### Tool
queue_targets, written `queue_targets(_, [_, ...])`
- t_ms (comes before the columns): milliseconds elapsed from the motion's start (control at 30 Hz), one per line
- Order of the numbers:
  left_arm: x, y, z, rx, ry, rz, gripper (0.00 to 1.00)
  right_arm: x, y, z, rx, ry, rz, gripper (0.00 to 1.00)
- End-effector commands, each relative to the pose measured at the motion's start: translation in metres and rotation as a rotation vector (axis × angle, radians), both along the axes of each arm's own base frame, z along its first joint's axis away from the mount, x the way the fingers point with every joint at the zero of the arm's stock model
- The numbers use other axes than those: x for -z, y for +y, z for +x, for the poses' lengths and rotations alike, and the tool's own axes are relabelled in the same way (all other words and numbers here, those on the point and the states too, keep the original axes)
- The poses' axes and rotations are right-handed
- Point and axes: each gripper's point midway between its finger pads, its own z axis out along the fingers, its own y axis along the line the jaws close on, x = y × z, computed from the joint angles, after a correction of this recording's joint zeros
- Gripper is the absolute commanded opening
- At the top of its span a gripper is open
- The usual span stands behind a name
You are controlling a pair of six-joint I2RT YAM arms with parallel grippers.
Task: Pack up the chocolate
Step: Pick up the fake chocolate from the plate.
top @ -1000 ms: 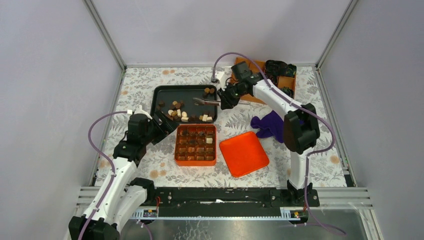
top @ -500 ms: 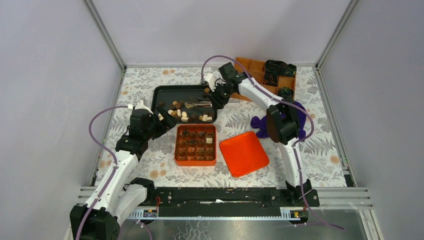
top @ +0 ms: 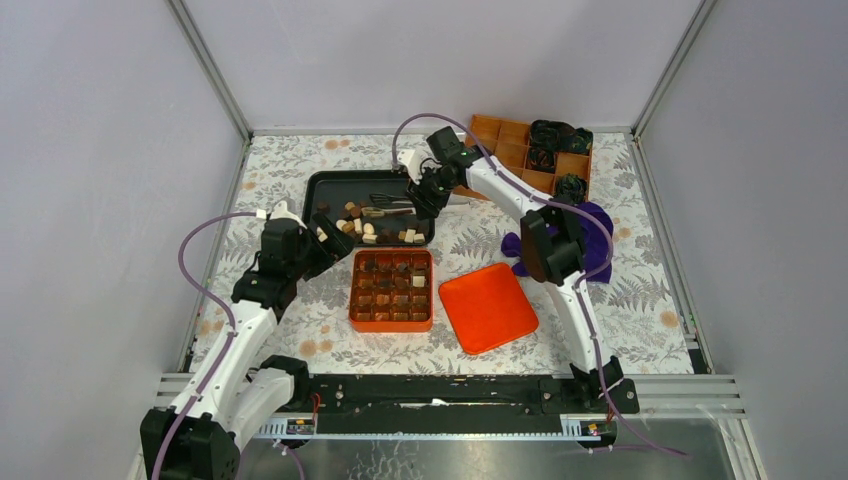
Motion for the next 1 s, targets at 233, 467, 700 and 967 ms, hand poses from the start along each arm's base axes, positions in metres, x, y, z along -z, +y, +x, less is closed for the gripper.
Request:
queue_targets(233, [-0.012, 0.005, 0.004, -0.047, -0.058, -0.025, 0.92, -0.012, 0.025, 0.029, -0.034, -0.120, 0.037, 0.52])
queue_targets(467, [-0.012, 0.006, 0.003, -0.054, -0.057, -0.024, 0.92, -0.009, 0.033, 0.032, -0.057, -0.150, 0.035, 0.50])
queue_targets(700, [-0.014, 0.006, 0.007, -0.051, -0.060, -0.019, 0.92, -0.008, 0.034, 0.034, -0.066, -0.172, 0.026, 0.46])
queue_targets(967, [-0.017, 0.005, 0.011, -0.051, -0.074, -0.024, 0.92, -0.010, 0.034, 0.036, -0.072, -0.185, 0.023, 0.38])
